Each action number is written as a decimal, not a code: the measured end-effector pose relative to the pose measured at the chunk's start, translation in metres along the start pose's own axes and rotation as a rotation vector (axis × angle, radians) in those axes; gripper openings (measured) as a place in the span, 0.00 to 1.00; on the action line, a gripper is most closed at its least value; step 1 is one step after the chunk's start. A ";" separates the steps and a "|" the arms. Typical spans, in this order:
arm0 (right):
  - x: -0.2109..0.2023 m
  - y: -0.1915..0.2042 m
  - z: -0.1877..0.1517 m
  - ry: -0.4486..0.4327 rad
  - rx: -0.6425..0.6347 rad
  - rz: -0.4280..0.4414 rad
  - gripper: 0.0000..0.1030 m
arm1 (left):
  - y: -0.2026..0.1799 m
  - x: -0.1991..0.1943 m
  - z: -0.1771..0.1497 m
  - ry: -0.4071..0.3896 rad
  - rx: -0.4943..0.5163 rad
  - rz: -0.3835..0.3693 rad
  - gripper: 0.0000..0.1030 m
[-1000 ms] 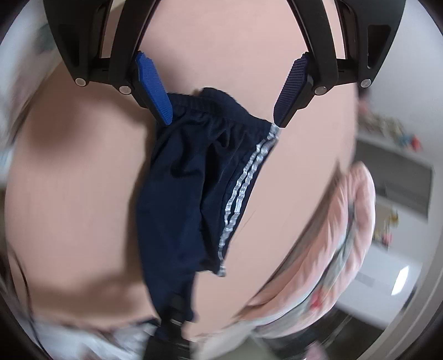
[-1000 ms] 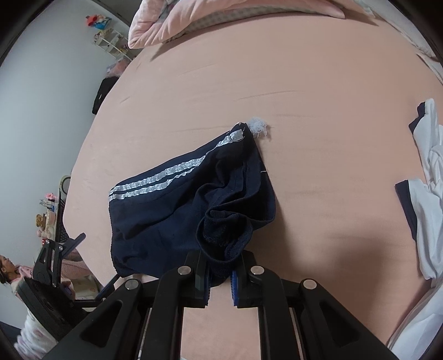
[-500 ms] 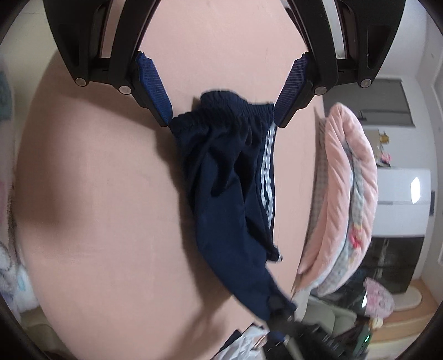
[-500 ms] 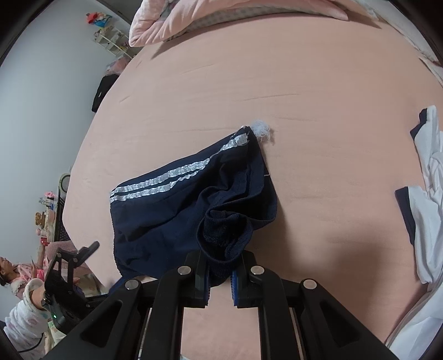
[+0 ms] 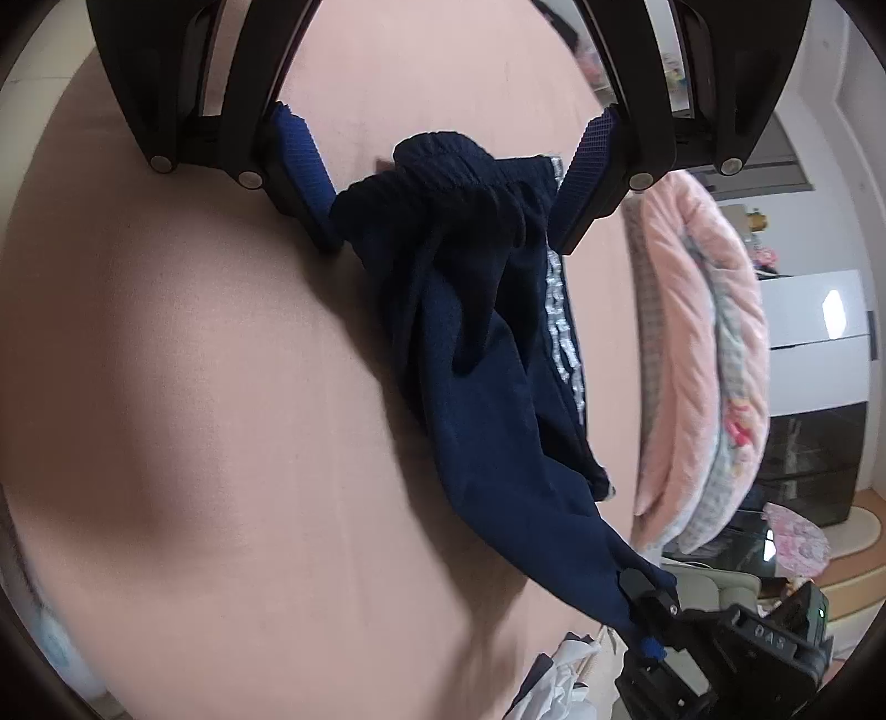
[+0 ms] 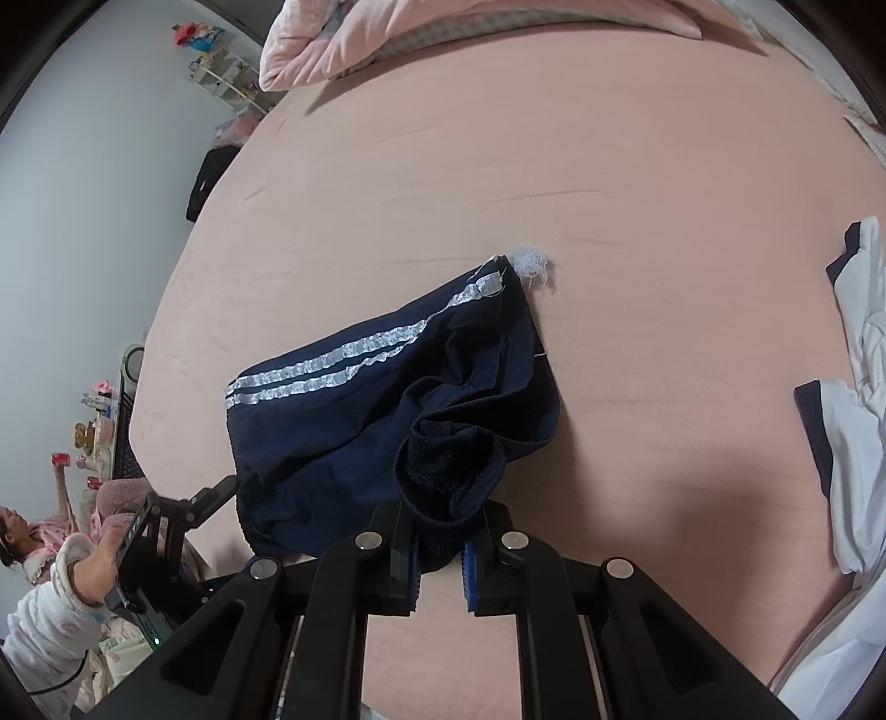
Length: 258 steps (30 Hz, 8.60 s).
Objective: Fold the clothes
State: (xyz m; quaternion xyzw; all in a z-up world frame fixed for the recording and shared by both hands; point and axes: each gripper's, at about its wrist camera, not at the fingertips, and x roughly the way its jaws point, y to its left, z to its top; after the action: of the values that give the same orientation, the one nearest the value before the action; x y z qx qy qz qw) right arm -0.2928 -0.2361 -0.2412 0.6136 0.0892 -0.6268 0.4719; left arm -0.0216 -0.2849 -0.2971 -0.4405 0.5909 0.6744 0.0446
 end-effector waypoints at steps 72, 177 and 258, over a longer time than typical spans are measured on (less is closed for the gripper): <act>-0.001 -0.049 0.043 -0.006 0.373 0.226 0.11 | 0.133 0.063 -0.186 -0.364 -1.883 -0.801 0.07; 0.060 -0.072 -0.037 -0.296 0.693 0.398 0.72 | 0.068 0.099 -0.180 -0.123 -2.404 -0.803 0.31; 0.087 0.192 -0.025 -0.381 -0.520 -0.474 0.15 | 0.066 0.100 -0.190 -0.065 -2.390 -0.806 0.30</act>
State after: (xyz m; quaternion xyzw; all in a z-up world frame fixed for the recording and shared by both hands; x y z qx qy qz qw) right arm -0.1234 -0.3646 -0.2317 0.3089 0.2950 -0.7773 0.4619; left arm -0.0174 -0.5095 -0.2955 -0.3377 -0.5637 0.7357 -0.1642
